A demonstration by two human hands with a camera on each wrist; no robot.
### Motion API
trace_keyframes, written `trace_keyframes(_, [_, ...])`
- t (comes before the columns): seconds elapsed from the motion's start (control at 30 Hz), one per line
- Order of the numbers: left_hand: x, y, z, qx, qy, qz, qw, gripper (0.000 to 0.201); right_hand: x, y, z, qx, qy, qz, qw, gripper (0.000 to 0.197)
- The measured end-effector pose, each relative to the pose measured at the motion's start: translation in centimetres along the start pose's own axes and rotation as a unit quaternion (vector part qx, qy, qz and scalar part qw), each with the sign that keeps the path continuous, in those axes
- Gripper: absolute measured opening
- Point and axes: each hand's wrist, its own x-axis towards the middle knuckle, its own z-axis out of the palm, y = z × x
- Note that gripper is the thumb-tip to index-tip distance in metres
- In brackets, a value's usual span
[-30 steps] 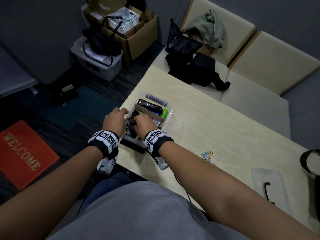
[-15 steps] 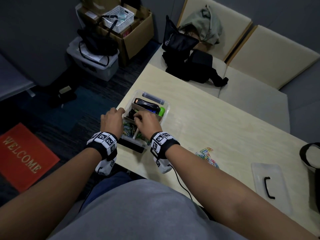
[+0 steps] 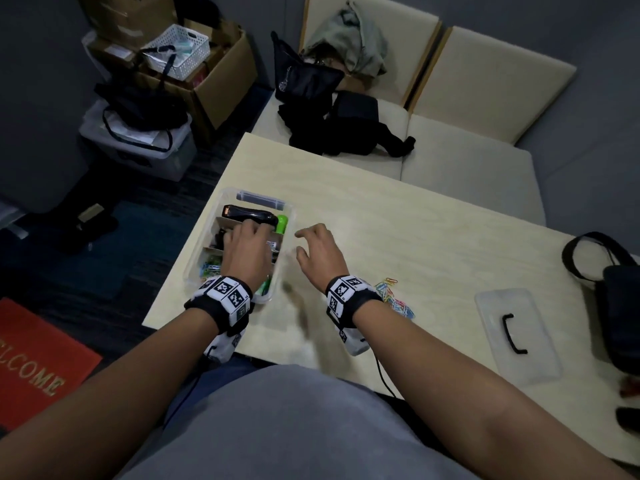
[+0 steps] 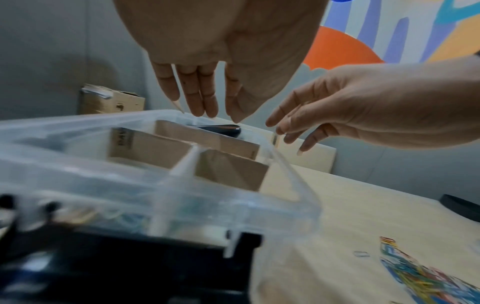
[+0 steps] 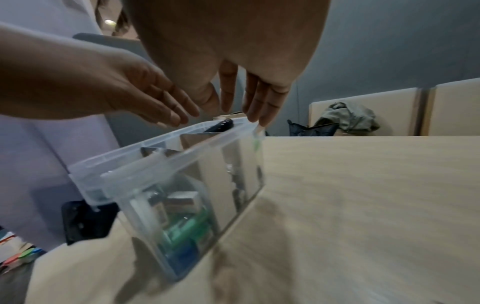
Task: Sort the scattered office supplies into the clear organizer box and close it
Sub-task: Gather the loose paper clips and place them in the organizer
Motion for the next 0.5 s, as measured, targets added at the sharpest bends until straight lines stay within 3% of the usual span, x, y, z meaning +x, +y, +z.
trace_keyframes(0.13, [0.0, 3.8, 1.6, -0.008, -0.026, 0.075, 0.997, 0.041, -2.4, 4.7, -1.7, -0.031, -0.008, 0.054, 0.998, 0.034])
trace_keyframes(0.5, [-1.1, 11.2, 7.8, 0.042, -0.235, 0.166, 0.957, 0.066, -9.9, 15.0, -4.6, -0.079, -0.087, 0.188, 0.975, 0.037])
